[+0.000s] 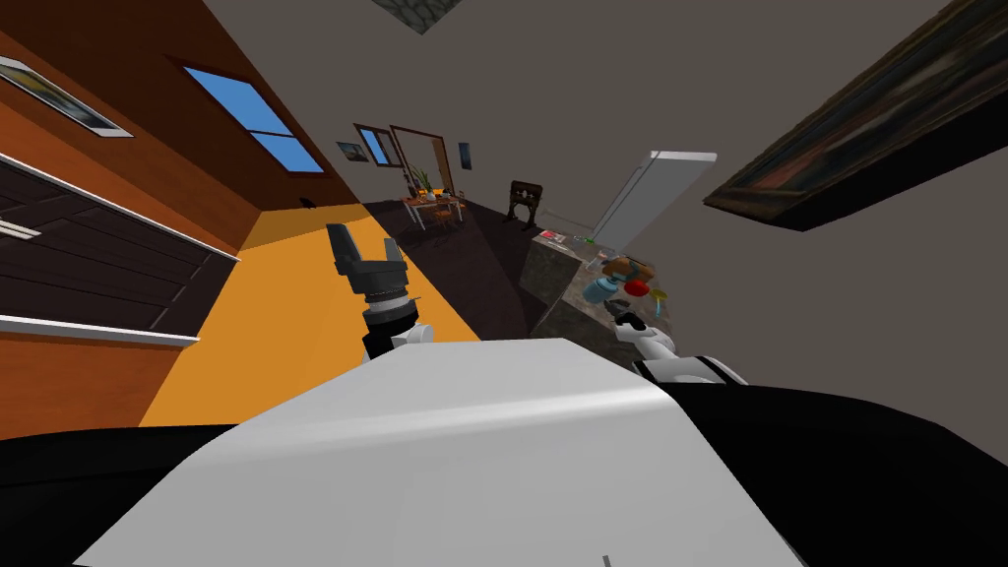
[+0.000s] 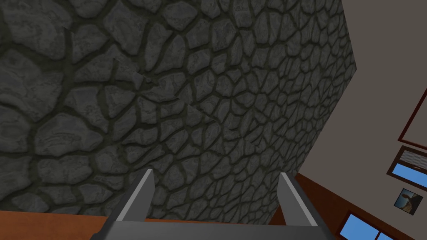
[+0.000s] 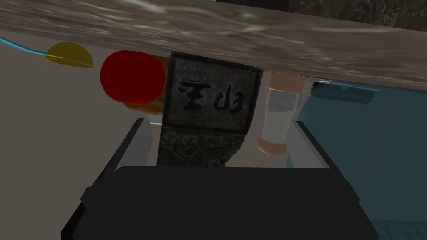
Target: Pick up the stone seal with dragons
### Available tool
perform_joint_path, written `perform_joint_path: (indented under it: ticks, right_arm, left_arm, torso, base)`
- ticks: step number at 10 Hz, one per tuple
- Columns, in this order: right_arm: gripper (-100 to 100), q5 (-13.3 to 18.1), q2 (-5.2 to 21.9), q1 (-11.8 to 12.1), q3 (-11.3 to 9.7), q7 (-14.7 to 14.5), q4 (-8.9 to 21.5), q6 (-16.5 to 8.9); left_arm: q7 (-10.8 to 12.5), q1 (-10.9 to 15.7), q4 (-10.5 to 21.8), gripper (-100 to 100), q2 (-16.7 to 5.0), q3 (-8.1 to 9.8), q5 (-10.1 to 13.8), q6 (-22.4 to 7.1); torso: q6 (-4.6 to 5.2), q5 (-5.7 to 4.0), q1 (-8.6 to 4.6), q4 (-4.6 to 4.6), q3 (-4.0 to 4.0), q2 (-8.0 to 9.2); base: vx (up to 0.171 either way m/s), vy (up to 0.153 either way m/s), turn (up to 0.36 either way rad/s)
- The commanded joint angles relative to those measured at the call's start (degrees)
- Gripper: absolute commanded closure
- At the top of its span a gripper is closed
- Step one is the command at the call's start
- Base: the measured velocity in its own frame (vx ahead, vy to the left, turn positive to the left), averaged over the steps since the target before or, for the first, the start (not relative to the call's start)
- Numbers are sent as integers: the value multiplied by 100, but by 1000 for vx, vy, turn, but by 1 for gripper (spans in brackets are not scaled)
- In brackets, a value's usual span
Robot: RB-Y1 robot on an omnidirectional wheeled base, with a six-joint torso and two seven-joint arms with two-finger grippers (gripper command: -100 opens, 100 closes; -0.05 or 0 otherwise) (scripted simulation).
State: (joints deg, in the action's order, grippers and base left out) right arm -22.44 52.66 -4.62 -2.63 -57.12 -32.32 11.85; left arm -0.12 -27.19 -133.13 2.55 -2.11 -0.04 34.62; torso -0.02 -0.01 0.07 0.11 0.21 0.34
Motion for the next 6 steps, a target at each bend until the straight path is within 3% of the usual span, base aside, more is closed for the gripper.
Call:
perform_joint_path:
  ticks: [1, 3, 4, 6]
  right_arm:
    - [-100, -235, 48, -188, -173, 16, 286, 94]
    - [-100, -201, 64, -231, -257, 70, 479, 143]
    - [100, -205, 67, -238, -273, 94, 516, 169]
    - [100, -209, 61, -242, -269, 100, 508, 169]
  left_arm:
    - [0, 0, 0, 0, 0, 0, 0, 0]
    - [0, -1, 0, 0, 0, 0, 0, 0]
    - [0, -1, 0, 0, 0, 0, 0, 0]
    - [0, -1, 0, 0, 0, 1, 0, 0]
  torso:
    - [0, 0, 0, 0, 0, 0]
    - [4, -1, -6, -5, -13, -23]
    - [1, -2, -7, -6, -17, -30]
    - [5, 2, -8, -10, -20, -33]
  base:
    - [-52, 14, -14]
    - [-6, 2, -15]
    - [-1, 3, 17]
    - [0, 0, 0]
